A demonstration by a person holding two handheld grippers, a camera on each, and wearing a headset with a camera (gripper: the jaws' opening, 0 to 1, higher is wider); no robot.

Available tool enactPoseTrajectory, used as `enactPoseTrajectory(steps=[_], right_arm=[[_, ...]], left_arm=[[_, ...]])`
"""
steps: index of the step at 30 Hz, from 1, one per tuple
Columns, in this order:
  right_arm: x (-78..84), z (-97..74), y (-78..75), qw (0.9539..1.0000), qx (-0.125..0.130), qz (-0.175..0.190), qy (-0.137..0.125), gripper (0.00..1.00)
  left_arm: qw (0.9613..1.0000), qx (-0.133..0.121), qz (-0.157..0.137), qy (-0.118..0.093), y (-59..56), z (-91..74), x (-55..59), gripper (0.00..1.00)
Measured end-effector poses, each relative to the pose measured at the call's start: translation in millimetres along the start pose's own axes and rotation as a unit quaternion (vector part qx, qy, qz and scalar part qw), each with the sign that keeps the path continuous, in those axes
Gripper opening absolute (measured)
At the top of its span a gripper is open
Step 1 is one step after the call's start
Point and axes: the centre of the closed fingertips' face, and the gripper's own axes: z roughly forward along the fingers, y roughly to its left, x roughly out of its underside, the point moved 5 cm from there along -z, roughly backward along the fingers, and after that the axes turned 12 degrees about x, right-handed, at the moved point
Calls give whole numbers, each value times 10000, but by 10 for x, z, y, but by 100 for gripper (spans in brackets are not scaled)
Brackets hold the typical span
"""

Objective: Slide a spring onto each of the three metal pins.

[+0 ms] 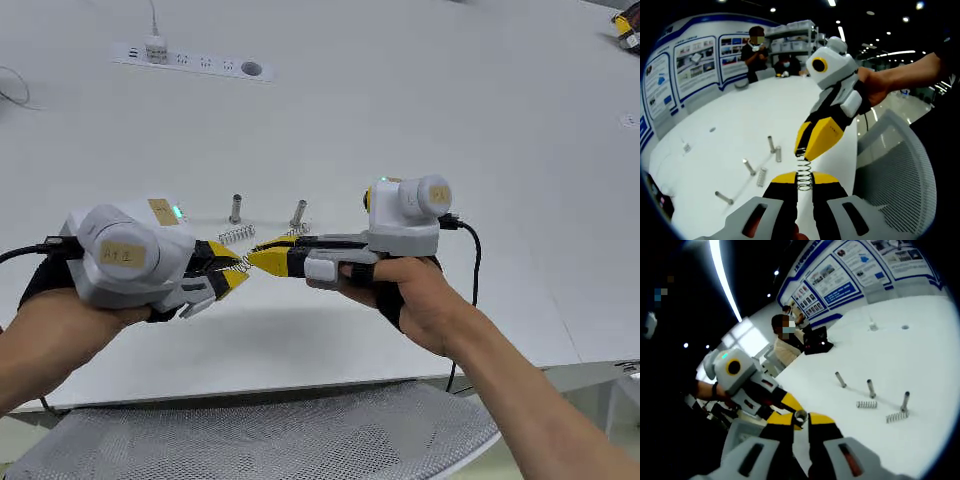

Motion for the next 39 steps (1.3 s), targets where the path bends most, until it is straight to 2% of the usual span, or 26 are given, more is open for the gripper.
enactPoseTrajectory(steps=[3,5,8,10,11,14,20,23,24,28,29,36,39], right_arm=[[-38,-20,36,9988,66,-430,247,12],[-76,-34,69,9963,75,-762,395,12],[-107,-56,132,9897,94,-1261,678,12],[-119,-68,171,9831,82,-1603,882,12],[-127,-76,194,9783,72,-1809,1006,12],[-133,-94,245,9675,-13,-2180,1281,12],[-143,-121,295,9531,-183,-2542,1633,12],[-150,-129,305,9422,-227,-2821,1795,12],[-151,-127,310,9371,-251,-2944,1860,12],[-160,-114,335,9261,-348,-3176,2006,12],[-158,-113,340,9213,-389,-3280,2053,12],[-118,-81,371,9064,-646,-3544,2206,12],[-107,-79,363,9067,-691,-3535,2195,12]], left_arm=[[10000,76,37,0,-8,15,-21,9],[9999,143,77,-31,-20,25,-43,9],[9997,235,67,-82,-29,43,-64,9],[9994,296,125,-91,-39,57,-77,9],[9993,332,137,-97,-48,64,-84,9],[9987,438,228,-106,-77,76,-104,9],[9978,562,329,-127,-121,72,-140,9],[9974,603,348,-160,-125,66,-150,9],[9973,620,355,-171,-128,63,-157,9],[9969,660,405,-164,-138,57,-166,9],[9967,681,412,-174,-143,52,-169,9],[9954,821,471,-170,-189,33,-183,9],[9955,830,409,-195,-203,17,-156,9]])
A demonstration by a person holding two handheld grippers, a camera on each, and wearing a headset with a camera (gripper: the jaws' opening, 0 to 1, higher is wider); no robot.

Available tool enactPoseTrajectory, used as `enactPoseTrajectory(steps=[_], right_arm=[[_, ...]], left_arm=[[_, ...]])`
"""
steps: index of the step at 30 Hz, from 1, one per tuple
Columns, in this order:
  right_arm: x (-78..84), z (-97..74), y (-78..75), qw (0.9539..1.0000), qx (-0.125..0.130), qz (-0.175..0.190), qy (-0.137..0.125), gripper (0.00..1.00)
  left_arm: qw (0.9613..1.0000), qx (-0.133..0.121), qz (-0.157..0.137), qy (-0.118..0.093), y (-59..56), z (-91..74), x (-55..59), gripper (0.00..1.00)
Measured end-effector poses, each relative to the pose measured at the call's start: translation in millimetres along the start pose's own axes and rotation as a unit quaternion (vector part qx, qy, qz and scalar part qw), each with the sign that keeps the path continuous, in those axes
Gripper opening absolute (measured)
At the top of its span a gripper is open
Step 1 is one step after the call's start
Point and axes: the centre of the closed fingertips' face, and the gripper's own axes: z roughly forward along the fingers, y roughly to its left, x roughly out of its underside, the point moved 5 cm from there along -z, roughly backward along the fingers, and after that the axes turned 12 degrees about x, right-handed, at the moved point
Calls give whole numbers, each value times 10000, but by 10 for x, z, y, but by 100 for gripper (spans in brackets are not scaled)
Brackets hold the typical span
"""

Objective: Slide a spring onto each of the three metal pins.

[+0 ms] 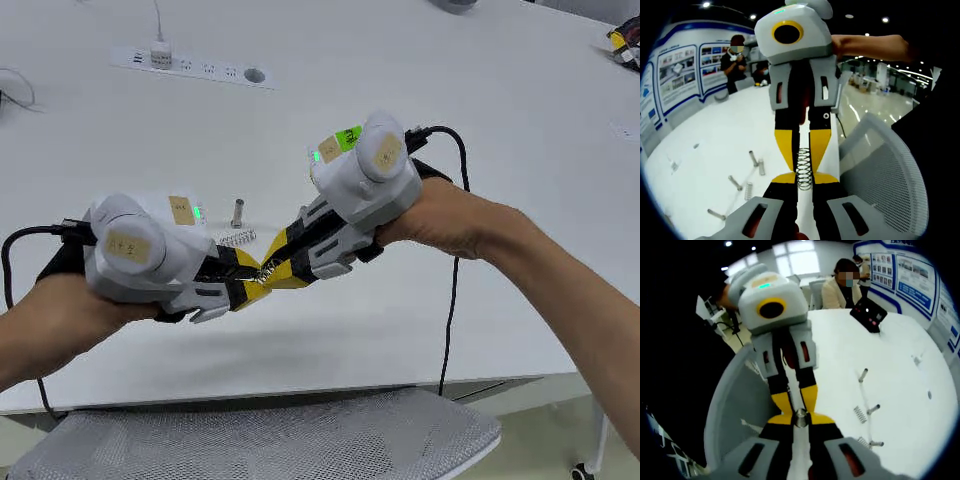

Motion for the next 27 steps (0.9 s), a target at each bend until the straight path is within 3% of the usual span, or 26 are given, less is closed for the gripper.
enactPoseTrajectory(steps=[14,19,27], right_arm=[[2,75,-100,9996,134,101,-232,12],[-11,86,-165,9991,178,187,-323,12],[37,105,-240,9989,353,132,-263,12]], left_arm=[[9994,-229,-52,-252,43,-98,95,11],[9991,-344,-173,-188,76,-179,189,16],[9943,-912,-523,-200,221,-483,420,22]])
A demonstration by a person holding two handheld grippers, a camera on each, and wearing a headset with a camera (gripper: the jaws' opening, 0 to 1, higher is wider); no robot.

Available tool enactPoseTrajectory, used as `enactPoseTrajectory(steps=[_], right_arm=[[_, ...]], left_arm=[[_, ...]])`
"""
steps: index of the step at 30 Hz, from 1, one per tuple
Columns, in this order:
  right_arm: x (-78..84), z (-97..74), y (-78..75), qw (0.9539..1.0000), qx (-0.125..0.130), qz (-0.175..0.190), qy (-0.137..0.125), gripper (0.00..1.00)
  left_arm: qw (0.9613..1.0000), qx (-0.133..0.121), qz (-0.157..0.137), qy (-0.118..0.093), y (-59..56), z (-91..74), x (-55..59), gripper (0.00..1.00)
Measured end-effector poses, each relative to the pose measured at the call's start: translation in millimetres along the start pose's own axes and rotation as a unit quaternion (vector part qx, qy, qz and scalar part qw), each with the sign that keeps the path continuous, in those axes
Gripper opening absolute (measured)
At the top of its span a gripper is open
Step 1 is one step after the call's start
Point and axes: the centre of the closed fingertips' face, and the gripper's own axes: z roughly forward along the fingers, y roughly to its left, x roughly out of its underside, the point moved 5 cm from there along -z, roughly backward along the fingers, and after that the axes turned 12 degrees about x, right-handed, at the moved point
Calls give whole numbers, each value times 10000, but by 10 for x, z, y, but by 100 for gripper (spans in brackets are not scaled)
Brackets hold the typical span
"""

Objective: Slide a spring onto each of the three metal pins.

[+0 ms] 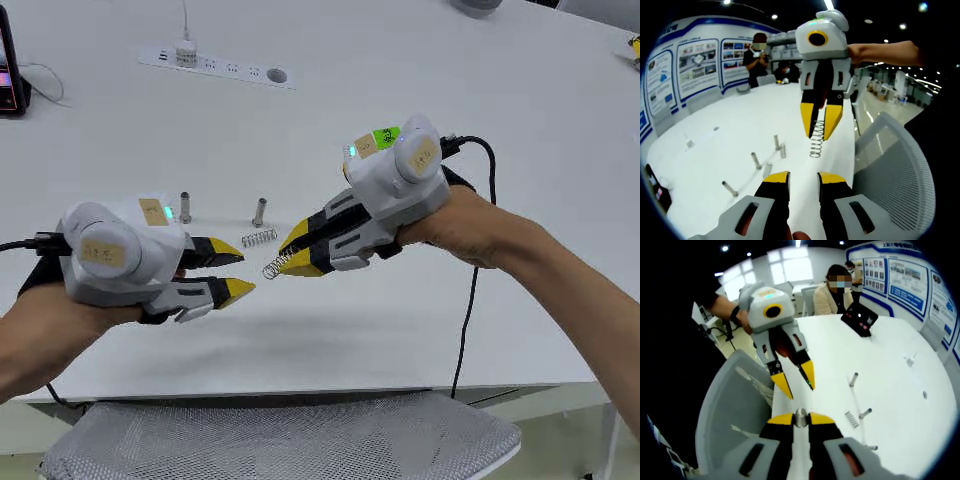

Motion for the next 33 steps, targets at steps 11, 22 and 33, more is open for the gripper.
enactPoseTrajectory(steps=[11,22,33], right_arm=[[9,176,-212,9996,175,-54,198,12],[-110,399,-419,9980,396,-235,423,12],[-225,552,-663,9959,619,-346,559,12]], left_arm=[[9982,-555,-242,-3,203,-325,179,29],[9938,-974,-525,-80,318,-565,334,39],[9874,-1337,-835,-100,359,-798,506,50]])
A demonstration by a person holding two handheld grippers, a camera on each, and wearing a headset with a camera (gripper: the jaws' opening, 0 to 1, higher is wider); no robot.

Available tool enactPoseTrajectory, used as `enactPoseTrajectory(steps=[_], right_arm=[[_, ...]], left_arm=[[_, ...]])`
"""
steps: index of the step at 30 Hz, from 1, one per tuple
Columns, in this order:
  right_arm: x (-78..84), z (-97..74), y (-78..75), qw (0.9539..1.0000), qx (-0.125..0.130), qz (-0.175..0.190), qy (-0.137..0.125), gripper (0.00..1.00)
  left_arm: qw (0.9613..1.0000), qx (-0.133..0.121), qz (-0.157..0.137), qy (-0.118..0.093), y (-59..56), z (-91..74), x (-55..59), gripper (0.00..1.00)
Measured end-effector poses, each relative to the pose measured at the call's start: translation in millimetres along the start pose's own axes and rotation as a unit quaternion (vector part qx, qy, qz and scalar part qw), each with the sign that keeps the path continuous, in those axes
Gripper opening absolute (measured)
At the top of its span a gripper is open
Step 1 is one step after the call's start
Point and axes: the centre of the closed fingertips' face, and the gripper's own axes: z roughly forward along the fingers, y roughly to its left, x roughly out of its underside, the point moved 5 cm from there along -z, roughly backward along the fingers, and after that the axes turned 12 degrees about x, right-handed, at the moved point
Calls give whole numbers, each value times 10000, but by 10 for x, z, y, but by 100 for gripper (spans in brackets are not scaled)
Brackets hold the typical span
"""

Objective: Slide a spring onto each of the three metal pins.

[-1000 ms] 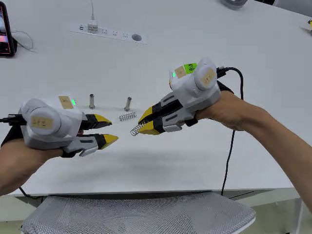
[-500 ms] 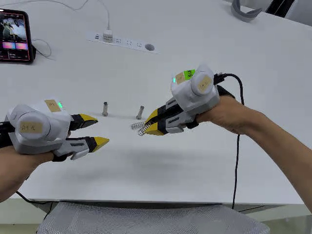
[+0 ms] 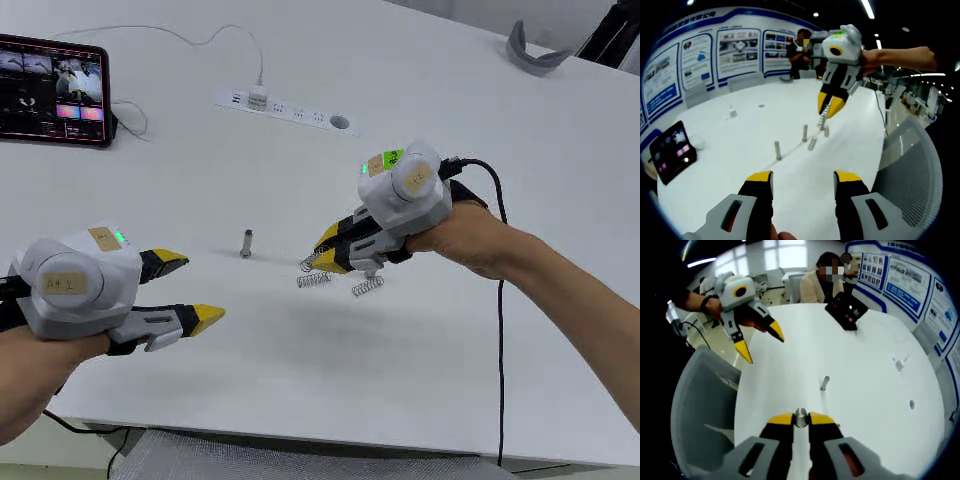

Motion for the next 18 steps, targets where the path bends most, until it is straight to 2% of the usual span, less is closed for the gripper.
enactPoseTrajectory(steps=[8,18], right_arm=[[-115,119,-135,9998,149,-142,64,12],[-266,266,-239,9996,143,-228,65,12]], left_arm=[[9997,-184,-155,27,37,-127,92,55],[9985,-430,-343,33,62,-324,230,59]])
